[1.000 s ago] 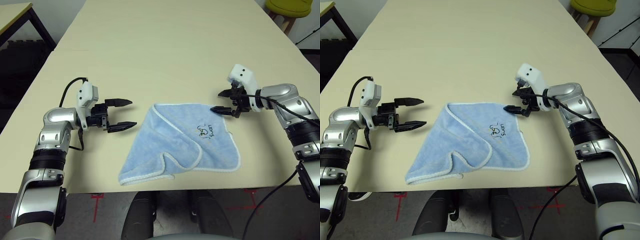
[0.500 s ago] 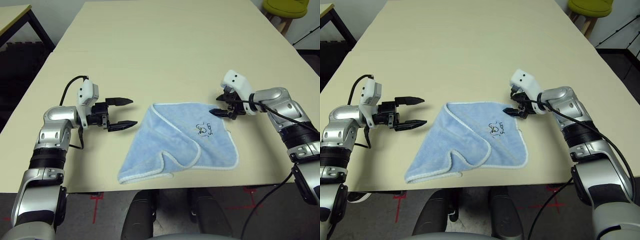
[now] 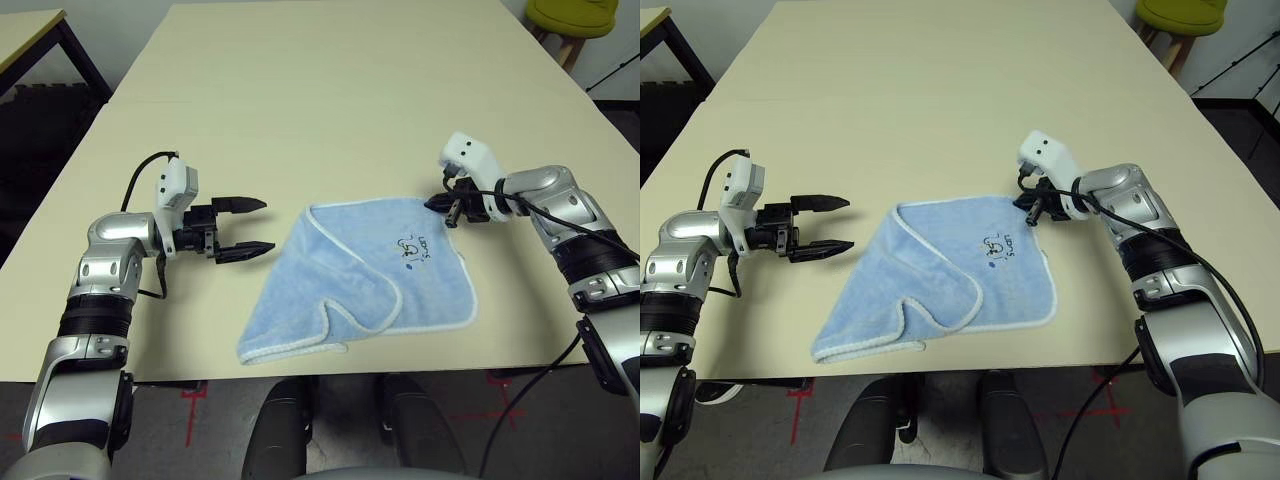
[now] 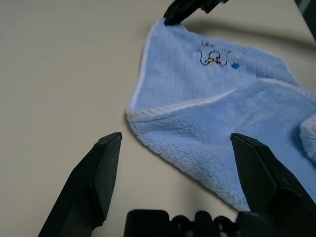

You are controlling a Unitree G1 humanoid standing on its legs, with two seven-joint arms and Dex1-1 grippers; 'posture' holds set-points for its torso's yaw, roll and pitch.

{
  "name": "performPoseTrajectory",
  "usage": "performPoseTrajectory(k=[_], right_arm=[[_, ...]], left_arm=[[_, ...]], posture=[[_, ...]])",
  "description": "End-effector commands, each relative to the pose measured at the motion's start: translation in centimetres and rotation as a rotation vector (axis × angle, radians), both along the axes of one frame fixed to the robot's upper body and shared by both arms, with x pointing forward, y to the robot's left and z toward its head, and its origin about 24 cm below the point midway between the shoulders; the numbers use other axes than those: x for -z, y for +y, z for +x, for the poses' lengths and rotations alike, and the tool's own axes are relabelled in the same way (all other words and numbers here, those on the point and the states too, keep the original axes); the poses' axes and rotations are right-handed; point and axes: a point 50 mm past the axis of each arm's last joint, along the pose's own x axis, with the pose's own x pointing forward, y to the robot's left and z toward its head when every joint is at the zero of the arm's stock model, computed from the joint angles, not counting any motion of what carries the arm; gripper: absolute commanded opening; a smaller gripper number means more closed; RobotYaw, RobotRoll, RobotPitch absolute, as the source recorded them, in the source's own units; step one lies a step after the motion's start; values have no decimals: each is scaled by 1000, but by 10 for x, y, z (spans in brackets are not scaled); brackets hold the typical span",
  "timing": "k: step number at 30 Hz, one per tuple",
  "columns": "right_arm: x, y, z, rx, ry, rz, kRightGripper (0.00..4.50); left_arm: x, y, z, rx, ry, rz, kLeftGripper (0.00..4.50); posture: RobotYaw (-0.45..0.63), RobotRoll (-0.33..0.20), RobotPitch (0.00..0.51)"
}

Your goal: Fold the towel and set it aside.

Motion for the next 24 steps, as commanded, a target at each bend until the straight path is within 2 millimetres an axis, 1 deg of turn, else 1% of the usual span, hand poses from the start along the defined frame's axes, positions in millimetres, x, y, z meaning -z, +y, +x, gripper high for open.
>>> performPoseTrajectory(k=[1,3,6,8,11,12,15,19,21,22,24], right_arm=[[-13,-2,3,9,-119,110,52],[-22,0,5,2,-190,167,52],[-43,8,7,-24,-332,227,52],[-66,17,9,-47,-452,253,52],[-88,24,10,-75,-557,283,52],[-101,28,8,-93,-607,310,52],[-149,46,-1,-156,-789,421,52],[-188,59,-15,-222,-920,569,52],[-200,62,-22,-249,-947,643,52],[-200,63,-21,-248,-936,643,52],[-184,68,-12,-216,-859,515,52]], left_arm=[[-6,0,5,-95,-3,-63,4500],[-6,-1,7,-140,11,-87,4500],[-8,-3,10,-194,50,-138,4500],[-10,-6,12,-218,72,-169,4500],[-12,-10,13,-229,85,-191,4500],[-13,-12,13,-232,92,-205,4500],[-17,-19,18,-244,87,-256,4500],[-20,-24,21,-245,90,-274,4500],[-21,-26,22,-243,88,-277,4500],[-21,-27,23,-245,80,-282,4500],[-23,-30,25,-262,71,-302,4500]], posture=[[-15,0,184],[-14,0,184],[-12,0,181],[-13,0,180],[-13,0,180],[-13,0,180],[-16,0,177],[-18,0,173],[-18,0,173],[-20,0,171],[-22,0,169]])
